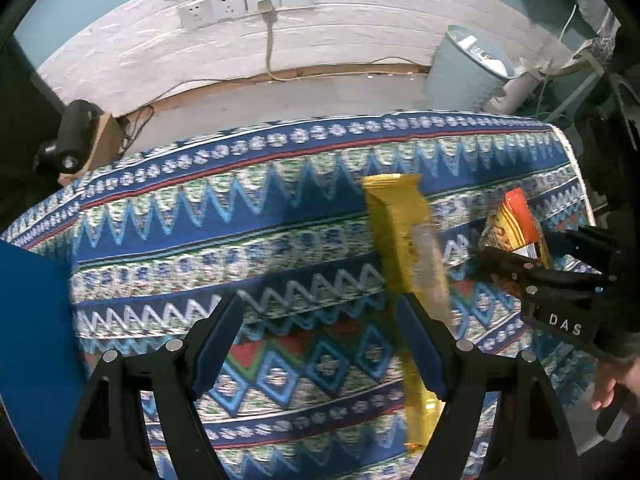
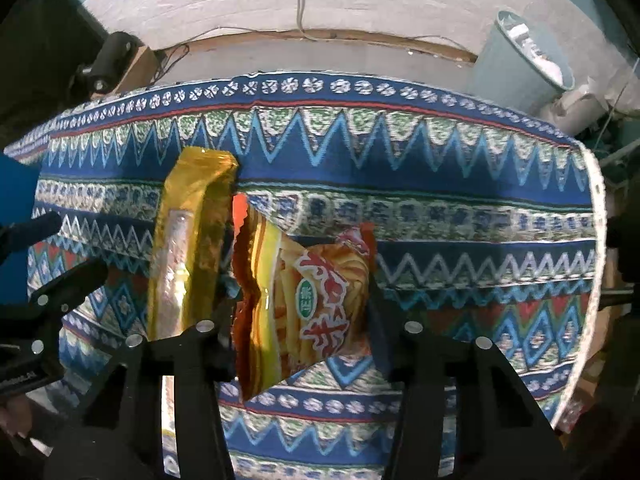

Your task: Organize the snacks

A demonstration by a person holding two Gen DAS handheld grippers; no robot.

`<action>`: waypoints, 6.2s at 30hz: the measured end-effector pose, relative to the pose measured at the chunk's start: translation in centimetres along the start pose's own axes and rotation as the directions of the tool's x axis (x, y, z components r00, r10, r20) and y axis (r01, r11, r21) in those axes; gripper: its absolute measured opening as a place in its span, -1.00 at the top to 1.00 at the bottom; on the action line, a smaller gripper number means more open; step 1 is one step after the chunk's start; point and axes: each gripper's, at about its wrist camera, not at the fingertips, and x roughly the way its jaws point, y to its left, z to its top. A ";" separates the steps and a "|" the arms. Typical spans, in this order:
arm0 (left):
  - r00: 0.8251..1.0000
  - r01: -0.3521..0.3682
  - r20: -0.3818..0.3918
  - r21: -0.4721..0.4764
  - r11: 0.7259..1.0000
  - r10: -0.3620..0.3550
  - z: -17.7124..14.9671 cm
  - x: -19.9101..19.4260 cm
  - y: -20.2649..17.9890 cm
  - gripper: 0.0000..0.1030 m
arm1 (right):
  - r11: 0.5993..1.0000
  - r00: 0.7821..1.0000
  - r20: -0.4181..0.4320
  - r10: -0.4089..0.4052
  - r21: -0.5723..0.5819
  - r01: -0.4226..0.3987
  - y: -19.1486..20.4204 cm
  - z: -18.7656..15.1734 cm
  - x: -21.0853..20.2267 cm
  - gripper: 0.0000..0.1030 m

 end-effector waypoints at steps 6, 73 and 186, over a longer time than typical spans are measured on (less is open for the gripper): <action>0.999 0.032 -0.015 -0.010 0.999 -0.032 0.2 0.8 -2.9 -0.68 | 0.999 0.999 0.045 -0.019 0.041 0.017 -2.2 -2.0 -2.4 0.12; 0.973 -0.099 0.219 0.084 0.992 0.079 -9.8 -14.2 6.3 0.45 | 0.973 0.958 0.234 0.167 -0.197 -0.121 8.4 -5.7 -12.8 0.11; 0.836 -0.281 0.357 -0.373 0.884 0.417 -19.9 -26.1 25.7 -0.96 | 0.851 0.887 0.278 0.369 -0.484 -0.203 29.5 -3.8 -17.0 -0.52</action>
